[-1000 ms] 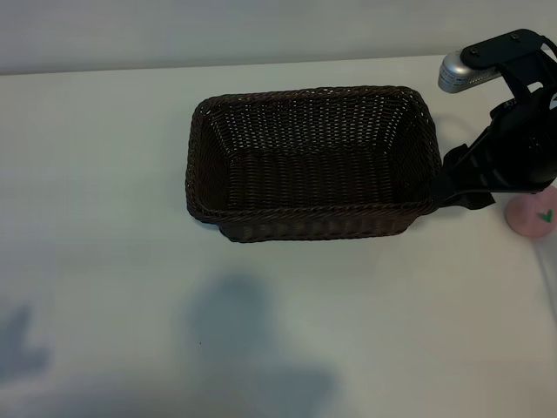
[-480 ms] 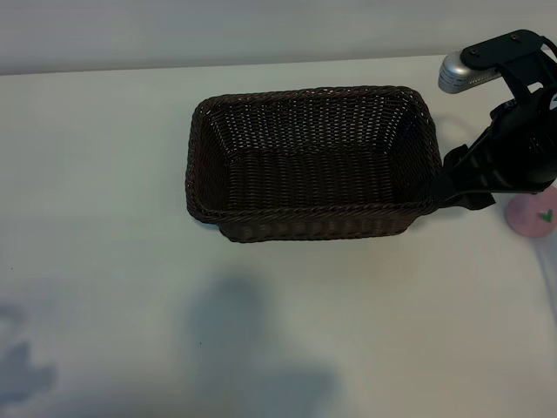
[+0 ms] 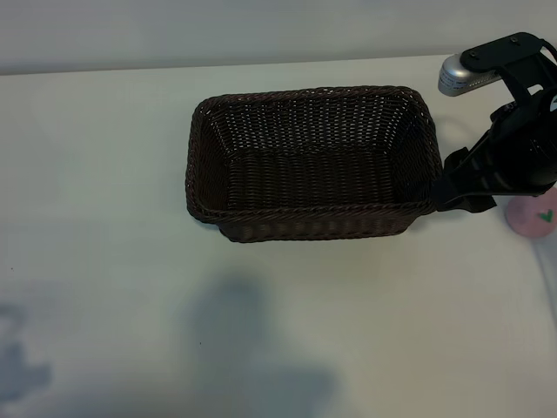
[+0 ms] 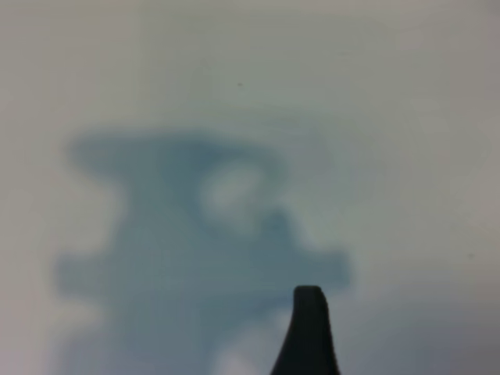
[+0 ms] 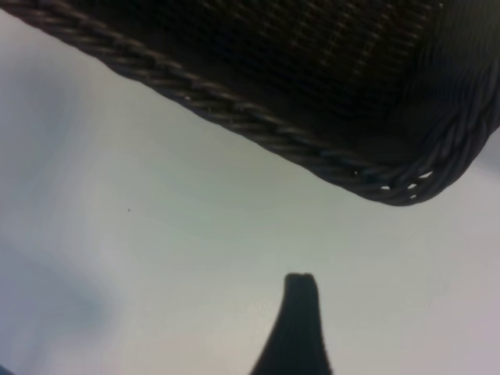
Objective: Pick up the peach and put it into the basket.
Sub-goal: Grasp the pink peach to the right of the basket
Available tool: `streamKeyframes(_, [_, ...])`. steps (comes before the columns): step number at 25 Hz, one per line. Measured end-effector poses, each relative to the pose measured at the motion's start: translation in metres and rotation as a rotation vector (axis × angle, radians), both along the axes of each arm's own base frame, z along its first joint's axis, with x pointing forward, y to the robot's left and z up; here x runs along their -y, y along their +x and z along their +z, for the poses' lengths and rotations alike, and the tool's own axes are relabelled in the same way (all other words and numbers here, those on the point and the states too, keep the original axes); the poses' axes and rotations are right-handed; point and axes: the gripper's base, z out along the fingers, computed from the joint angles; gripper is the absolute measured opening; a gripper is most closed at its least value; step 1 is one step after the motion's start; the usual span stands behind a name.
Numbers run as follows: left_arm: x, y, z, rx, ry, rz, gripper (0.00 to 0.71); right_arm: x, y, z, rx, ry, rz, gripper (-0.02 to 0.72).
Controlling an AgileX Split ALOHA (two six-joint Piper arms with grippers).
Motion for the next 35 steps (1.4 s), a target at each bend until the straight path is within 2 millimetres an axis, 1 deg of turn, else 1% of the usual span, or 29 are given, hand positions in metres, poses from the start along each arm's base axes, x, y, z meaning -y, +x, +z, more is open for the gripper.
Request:
streamKeyframes(10, [0.000,-0.002,-0.001,0.008,0.006,0.003,0.596,0.000,0.000,0.000,0.000,0.000,0.001,0.595])
streamKeyframes(20, [0.003,-0.034,0.001,0.217,0.028,0.003,0.596,0.000,0.001,0.000,0.009,0.001,-0.003,0.595])
streamKeyframes(24, [0.003,-0.035,0.001,0.227,0.029,0.003,0.595,0.002,0.003,0.000,0.024,-0.013,-0.042,0.595])
streamKeyframes(29, [0.003,-0.036,0.001,0.229,0.029,-0.007,0.595,0.016,0.006,-0.001,0.026,-0.110,-0.167,0.595])
streamKeyframes(32, [0.003,-0.036,0.001,0.230,0.025,-0.037,0.595,0.034,0.009,-0.001,0.031,-0.152,-0.280,0.595])
streamKeyframes(35, [0.003,-0.036,0.001,0.230,0.023,-0.060,0.595,0.059,0.012,-0.001,0.037,-0.170,-0.380,0.595])
